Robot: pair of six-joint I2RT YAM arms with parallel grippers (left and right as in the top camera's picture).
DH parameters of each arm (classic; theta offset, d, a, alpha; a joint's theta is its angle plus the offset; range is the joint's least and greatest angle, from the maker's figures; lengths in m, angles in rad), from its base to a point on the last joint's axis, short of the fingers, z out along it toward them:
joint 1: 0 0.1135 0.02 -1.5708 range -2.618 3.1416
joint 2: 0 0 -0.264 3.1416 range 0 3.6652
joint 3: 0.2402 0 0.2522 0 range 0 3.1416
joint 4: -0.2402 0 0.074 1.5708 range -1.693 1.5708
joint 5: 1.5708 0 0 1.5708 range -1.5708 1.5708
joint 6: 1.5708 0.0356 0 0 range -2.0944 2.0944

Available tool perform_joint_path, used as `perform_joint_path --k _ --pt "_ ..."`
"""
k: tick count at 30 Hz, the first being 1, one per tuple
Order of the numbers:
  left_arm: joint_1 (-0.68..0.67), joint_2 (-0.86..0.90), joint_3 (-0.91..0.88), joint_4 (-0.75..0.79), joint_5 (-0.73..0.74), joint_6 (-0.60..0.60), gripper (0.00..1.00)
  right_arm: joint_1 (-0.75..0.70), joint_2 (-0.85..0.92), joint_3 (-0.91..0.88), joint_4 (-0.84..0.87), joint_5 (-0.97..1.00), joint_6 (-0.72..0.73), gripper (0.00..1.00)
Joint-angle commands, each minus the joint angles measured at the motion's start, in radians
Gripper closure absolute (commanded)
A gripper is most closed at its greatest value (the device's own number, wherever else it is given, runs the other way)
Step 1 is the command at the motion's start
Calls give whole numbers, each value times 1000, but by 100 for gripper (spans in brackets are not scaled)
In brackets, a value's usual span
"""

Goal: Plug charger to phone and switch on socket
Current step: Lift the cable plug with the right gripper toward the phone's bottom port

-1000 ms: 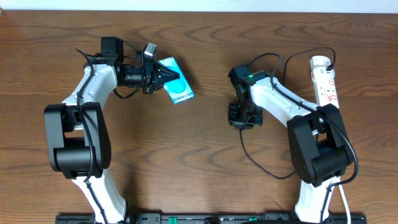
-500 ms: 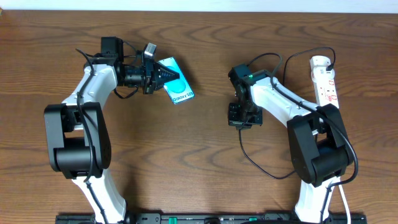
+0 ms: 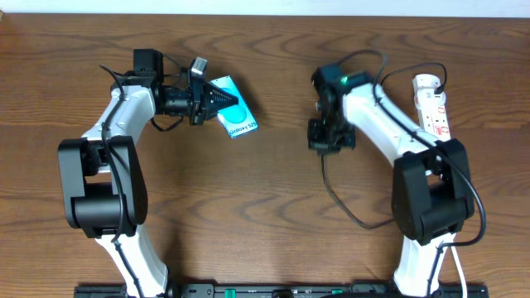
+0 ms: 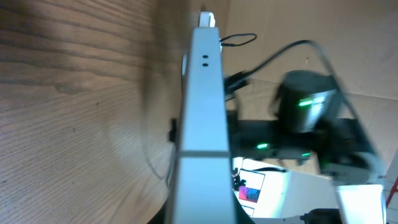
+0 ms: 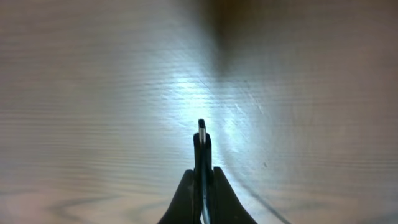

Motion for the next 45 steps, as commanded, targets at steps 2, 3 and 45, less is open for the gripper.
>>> perform_joint_path --k 2,3,45 --pt "18 5 8 18 45 -25 93 -31 0 197 -29 -276 -205 99" --pt "21 5 8 27 45 -41 93 -37 0 226 -30 -361 -245 99" --pt "33 1 10 1674 137 -1480 93 2 0 283 119 -1135 -472 99"
